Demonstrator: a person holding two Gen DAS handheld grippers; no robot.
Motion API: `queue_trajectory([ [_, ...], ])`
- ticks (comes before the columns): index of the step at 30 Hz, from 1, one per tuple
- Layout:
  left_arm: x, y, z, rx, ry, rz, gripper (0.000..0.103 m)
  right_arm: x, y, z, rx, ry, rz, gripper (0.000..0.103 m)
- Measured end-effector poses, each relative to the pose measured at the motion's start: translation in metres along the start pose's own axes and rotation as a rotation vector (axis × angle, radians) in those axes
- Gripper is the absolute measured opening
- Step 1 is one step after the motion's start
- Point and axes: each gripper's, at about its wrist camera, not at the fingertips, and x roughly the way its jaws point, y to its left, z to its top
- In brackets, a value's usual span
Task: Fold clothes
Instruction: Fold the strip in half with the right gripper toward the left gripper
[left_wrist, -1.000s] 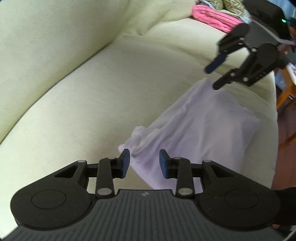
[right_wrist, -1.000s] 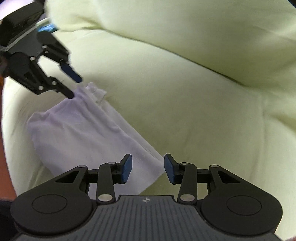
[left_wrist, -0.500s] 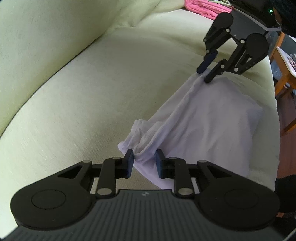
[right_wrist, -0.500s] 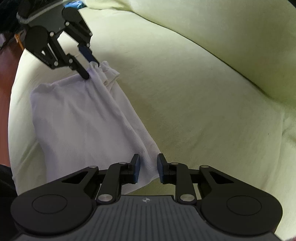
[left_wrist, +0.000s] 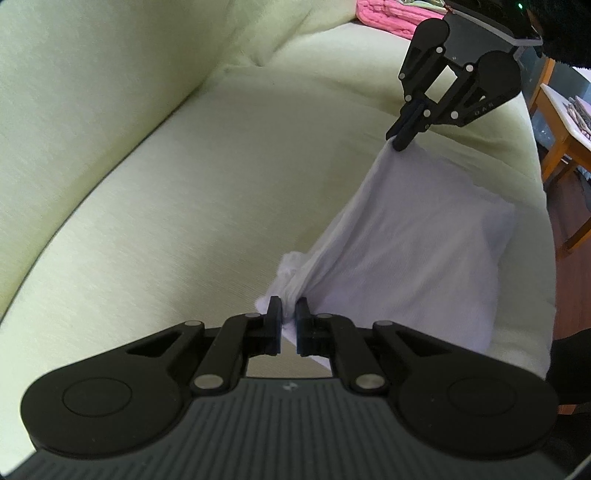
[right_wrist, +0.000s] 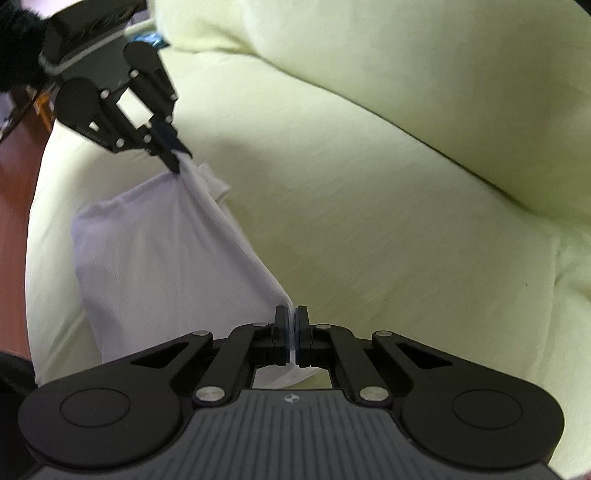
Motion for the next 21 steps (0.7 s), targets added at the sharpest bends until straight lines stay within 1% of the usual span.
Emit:
queue_trajectory([
  [3, 0.002, 0.005, -0.001, -0.006, 0.006, 0.013, 0.004, 0.005, -0.001, 0.001, 0.029, 0.004, 0.001, 0.001],
  [7, 0.017, 0.007, 0.005, 0.005, 0.021, 0.010, 0.005, 0.009, 0.002, -0.004, 0.025, 0.041, -0.003, 0.001],
  [9, 0.024, 0.010, 0.005, -0.015, 0.037, 0.001, 0.005, 0.016, 0.003, -0.010, 0.048, 0.050, 0.011, 0.002],
  [10, 0.026, 0.014, 0.006, -0.043, 0.041, -0.005, 0.007, 0.015, 0.004, -0.010, 0.064, 0.051, 0.011, 0.003],
  [11, 0.026, 0.019, 0.006, -0.081, 0.041, -0.012, 0.010, 0.013, 0.004, -0.009, 0.084, 0.049, 0.001, 0.009],
  [12, 0.023, 0.024, 0.006, -0.124, 0.041, -0.009, 0.013, 0.011, 0.005, -0.008, 0.103, 0.047, -0.013, 0.023],
  [14, 0.013, 0.032, 0.005, -0.215, 0.029, 0.010, 0.019, 0.001, 0.014, -0.008, 0.123, 0.025, -0.114, 0.035],
  [15, 0.005, 0.035, 0.003, -0.259, 0.020, 0.031, 0.019, -0.012, 0.021, -0.009, 0.148, 0.007, -0.154, 0.035],
  [17, -0.016, 0.034, -0.002, -0.321, 0.000, 0.102, 0.016, -0.037, 0.034, -0.010, 0.198, -0.032, -0.230, 0.035],
  [18, -0.024, 0.029, -0.002, -0.332, -0.012, 0.123, 0.016, -0.048, 0.046, -0.013, 0.218, -0.063, -0.231, 0.034],
  [19, -0.028, 0.022, 0.001, -0.333, -0.022, 0.134, 0.016, -0.057, 0.061, -0.017, 0.227, -0.089, -0.212, 0.034],
  [20, -0.032, 0.014, 0.002, -0.327, -0.034, 0.144, 0.017, -0.061, 0.078, -0.021, 0.227, -0.095, -0.177, 0.034],
  [21, -0.032, 0.005, 0.003, -0.312, -0.045, 0.142, 0.017, -0.061, 0.094, -0.025, 0.217, -0.083, -0.146, 0.032],
])
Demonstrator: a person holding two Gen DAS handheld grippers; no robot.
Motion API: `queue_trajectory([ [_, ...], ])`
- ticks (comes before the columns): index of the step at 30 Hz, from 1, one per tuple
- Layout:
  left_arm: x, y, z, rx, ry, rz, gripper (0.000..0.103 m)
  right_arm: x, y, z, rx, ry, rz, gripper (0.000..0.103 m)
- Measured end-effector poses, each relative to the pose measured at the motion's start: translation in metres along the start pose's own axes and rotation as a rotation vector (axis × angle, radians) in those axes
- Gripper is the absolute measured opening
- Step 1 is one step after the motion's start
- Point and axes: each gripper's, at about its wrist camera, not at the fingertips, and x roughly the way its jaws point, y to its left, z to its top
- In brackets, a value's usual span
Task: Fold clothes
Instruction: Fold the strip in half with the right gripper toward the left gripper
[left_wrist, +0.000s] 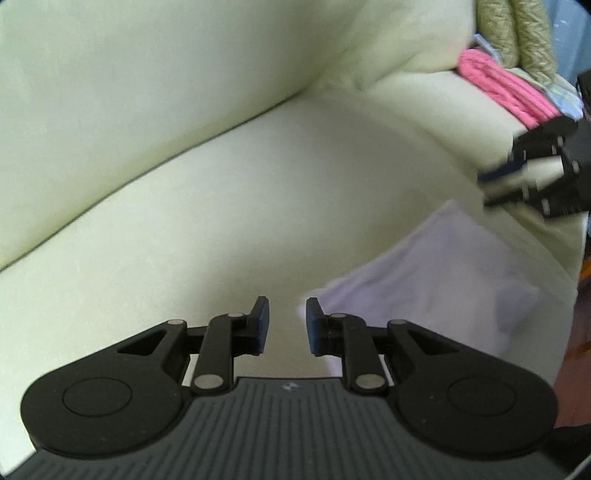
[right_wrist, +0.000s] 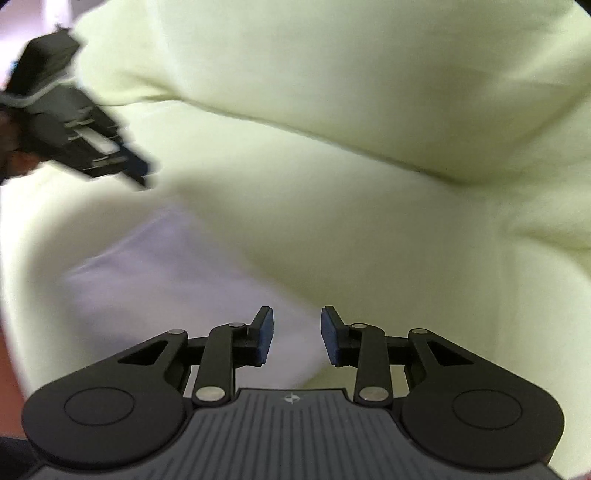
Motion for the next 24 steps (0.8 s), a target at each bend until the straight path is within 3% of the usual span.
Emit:
queue_trajectory([
  [3, 0.016, -0.024, -0.003, 0.054, -0.012, -0.039, 0.019, 0.009, 0.018, -0.021, -0.007, 0.024, 0.039, 0.022],
  [5, 0.043, -0.036, -0.005, 0.128, -0.005, -0.019, 0.019, 0.023, 0.014, -0.032, 0.029, 0.017, 0.046, 0.020],
  [6, 0.060, -0.039, -0.006, 0.153, 0.005, 0.011, 0.019, 0.029, 0.011, -0.037, 0.050, 0.010, 0.049, 0.012],
  [8, 0.072, -0.034, -0.013, 0.155, 0.000, 0.046, 0.019, 0.024, -0.007, -0.039, 0.131, -0.054, 0.037, 0.016],
  [9, 0.070, -0.030, -0.015, 0.139, -0.031, 0.045, 0.019, 0.017, -0.015, -0.040, 0.166, -0.085, 0.014, 0.023],
  [12, 0.054, -0.028, -0.022, 0.142, -0.124, 0.095, 0.019, -0.016, -0.031, -0.054, 0.218, -0.180, -0.029, 0.026],
  [17, 0.023, -0.066, -0.044, 0.306, -0.253, 0.188, 0.019, -0.051, 0.013, -0.091, 0.024, -0.221, -0.072, 0.027],
  [19, 0.010, -0.091, -0.059, 0.368, -0.289, 0.230, 0.020, -0.056, 0.032, -0.109, 0.056, -0.199, -0.064, 0.026],
  [22, -0.004, -0.124, -0.082, 0.380, -0.324, 0.298, 0.020, -0.062, 0.036, -0.132, 0.275, -0.261, 0.028, 0.026],
  [24, -0.006, -0.136, -0.086, 0.304, -0.334, 0.294, 0.020, -0.065, 0.030, -0.148, 0.468, -0.318, 0.087, 0.026],
])
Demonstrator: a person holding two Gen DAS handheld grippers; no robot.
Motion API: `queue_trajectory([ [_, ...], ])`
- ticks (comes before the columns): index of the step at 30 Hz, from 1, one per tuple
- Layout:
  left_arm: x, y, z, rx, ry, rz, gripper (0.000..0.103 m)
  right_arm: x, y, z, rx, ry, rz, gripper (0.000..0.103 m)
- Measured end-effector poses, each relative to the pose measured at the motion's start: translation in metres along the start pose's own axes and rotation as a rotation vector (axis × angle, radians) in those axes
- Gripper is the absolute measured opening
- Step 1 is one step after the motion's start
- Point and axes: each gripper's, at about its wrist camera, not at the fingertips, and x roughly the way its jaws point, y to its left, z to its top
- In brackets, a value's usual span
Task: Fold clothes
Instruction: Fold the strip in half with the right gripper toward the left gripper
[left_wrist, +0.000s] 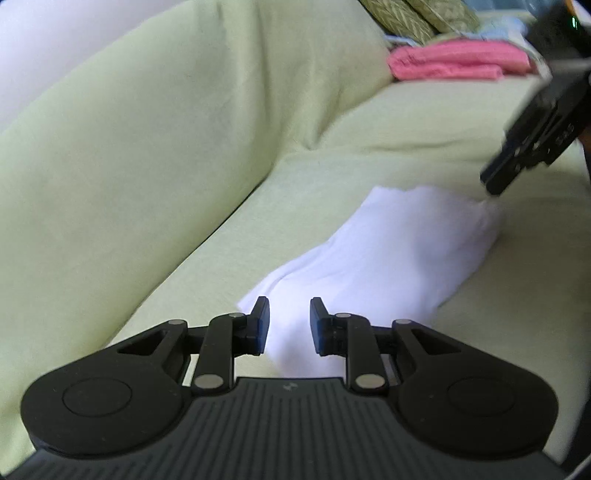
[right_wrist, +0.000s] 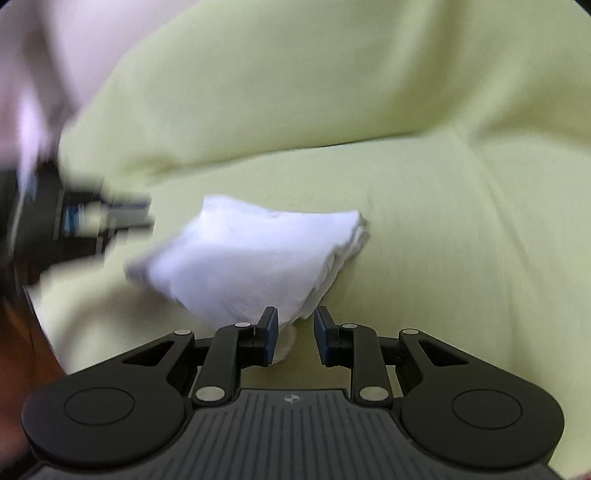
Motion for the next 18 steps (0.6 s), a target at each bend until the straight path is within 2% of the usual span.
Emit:
queue_trajectory([
  [2, 0.000, -0.001, 0.003, -0.101, 0.024, 0.006, 0.020, 0.001, -0.019, -0.005, 0.251, -0.031, 0.045, 0.027],
  [3, 0.002, -0.002, 0.005, -0.123, 0.026, 0.004, 0.020, 0.001, -0.026, -0.006, 0.329, -0.041, 0.087, 0.027],
  [6, 0.013, -0.002, 0.003, -0.150, 0.064, 0.006, 0.020, 0.004, -0.032, -0.009, 0.441, -0.030, 0.135, 0.027],
  [8, 0.021, -0.003, -0.004, -0.136, 0.113, 0.021, 0.017, 0.005, -0.026, -0.018, 0.467, -0.027, 0.137, 0.028],
  [11, 0.027, -0.008, -0.018, -0.100, 0.142, 0.037, 0.016, 0.020, -0.024, -0.028, 0.482, -0.018, 0.170, 0.028],
  [12, 0.028, -0.010, -0.022, -0.091, 0.147, 0.043, 0.016, 0.023, -0.022, -0.031, 0.479, -0.024, 0.168, 0.022],
  [14, 0.028, -0.013, -0.029, -0.082, 0.151, 0.049, 0.016, 0.027, -0.022, -0.032, 0.475, -0.032, 0.151, 0.002],
  [16, 0.029, -0.014, -0.036, -0.078, 0.147, 0.054, 0.016, 0.028, -0.028, -0.026, 0.460, -0.052, 0.107, 0.002],
  [18, 0.025, -0.011, -0.042, -0.090, 0.137, 0.053, 0.016, 0.035, -0.036, -0.022, 0.468, -0.032, 0.080, 0.001],
])
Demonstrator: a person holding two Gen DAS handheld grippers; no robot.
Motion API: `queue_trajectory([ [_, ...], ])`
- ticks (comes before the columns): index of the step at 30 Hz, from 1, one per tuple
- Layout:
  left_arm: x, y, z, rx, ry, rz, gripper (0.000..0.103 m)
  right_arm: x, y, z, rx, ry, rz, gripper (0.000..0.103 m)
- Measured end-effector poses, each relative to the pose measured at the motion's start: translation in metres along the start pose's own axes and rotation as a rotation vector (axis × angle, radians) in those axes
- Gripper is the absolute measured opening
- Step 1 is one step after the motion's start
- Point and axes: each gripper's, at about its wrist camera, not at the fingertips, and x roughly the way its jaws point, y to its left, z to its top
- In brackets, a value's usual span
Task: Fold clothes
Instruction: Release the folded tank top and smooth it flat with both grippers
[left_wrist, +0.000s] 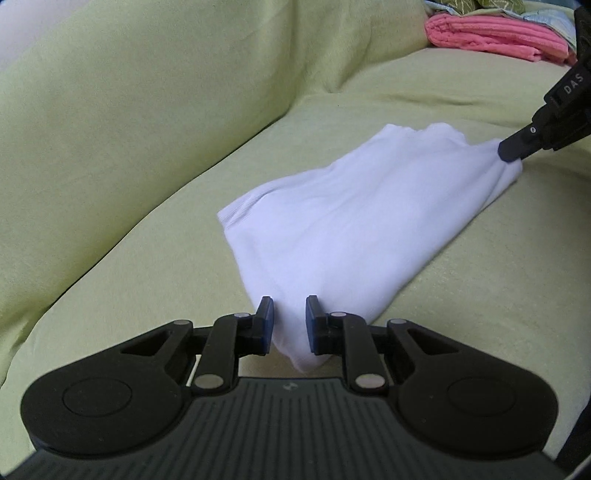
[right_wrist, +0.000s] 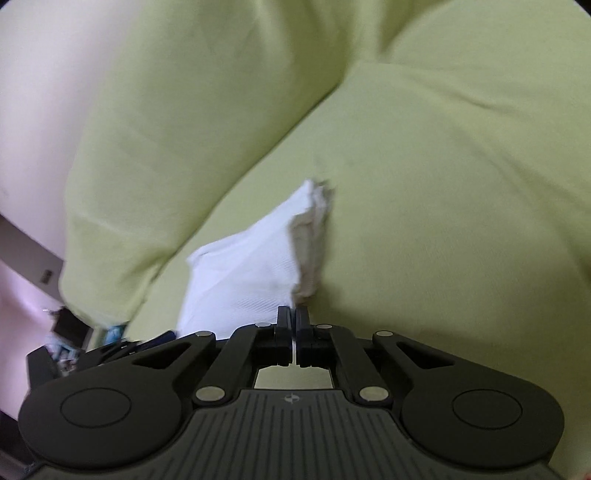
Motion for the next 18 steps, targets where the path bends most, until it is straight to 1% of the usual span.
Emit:
queue_trajectory([
  [1, 0.000, 0.001, 0.000, -0.009, 0.000, 0.000, 0.016, -0.001, 0.001, 0.000, 0.002, 0.019, -0.007, 0.001],
  [2, -0.001, 0.000, 0.000, -0.009, 0.000, 0.002, 0.016, 0.001, 0.001, -0.003, -0.013, 0.038, -0.034, 0.001],
  [5, -0.007, -0.004, 0.005, 0.029, 0.015, 0.010, 0.016, -0.003, 0.008, -0.011, -0.062, 0.061, -0.085, 0.002],
  [6, -0.009, -0.006, 0.007, 0.041, 0.020, 0.011, 0.016, -0.009, 0.013, -0.011, -0.081, 0.056, -0.105, 0.011],
  [7, -0.012, -0.005, 0.011, 0.045, 0.027, 0.014, 0.016, -0.013, 0.022, -0.010, -0.128, 0.038, -0.150, 0.017],
  [8, -0.017, -0.002, 0.017, 0.036, 0.034, 0.019, 0.016, -0.017, 0.031, -0.009, -0.180, 0.016, -0.197, 0.028],
  [9, -0.021, 0.000, 0.023, 0.026, 0.038, 0.027, 0.016, -0.022, 0.043, -0.009, -0.260, -0.031, -0.250, 0.036],
  [10, -0.023, 0.002, 0.031, 0.016, 0.035, 0.037, 0.016, -0.025, 0.054, -0.009, -0.333, -0.085, -0.289, 0.036],
  [11, -0.023, 0.003, 0.038, 0.007, 0.029, 0.040, 0.016, -0.026, 0.065, -0.011, -0.397, -0.132, -0.302, 0.036],
  [12, -0.021, 0.002, 0.044, 0.000, 0.023, 0.038, 0.016, -0.024, 0.074, -0.011, -0.444, -0.152, -0.285, 0.036],
  [14, -0.014, 0.000, 0.054, -0.017, 0.011, 0.025, 0.016, -0.009, 0.085, -0.014, -0.515, -0.143, -0.236, 0.035],
  [16, -0.002, -0.008, 0.055, -0.029, 0.008, -0.015, 0.016, 0.011, 0.090, -0.025, -0.591, -0.111, -0.186, 0.034],
  [17, 0.005, -0.013, 0.054, -0.028, 0.014, -0.019, 0.017, 0.022, 0.089, -0.030, -0.633, -0.095, -0.180, 0.029],
  [18, 0.013, -0.018, 0.050, -0.017, 0.035, 0.003, 0.017, 0.032, 0.087, -0.035, -0.670, -0.078, -0.198, 0.022],
])
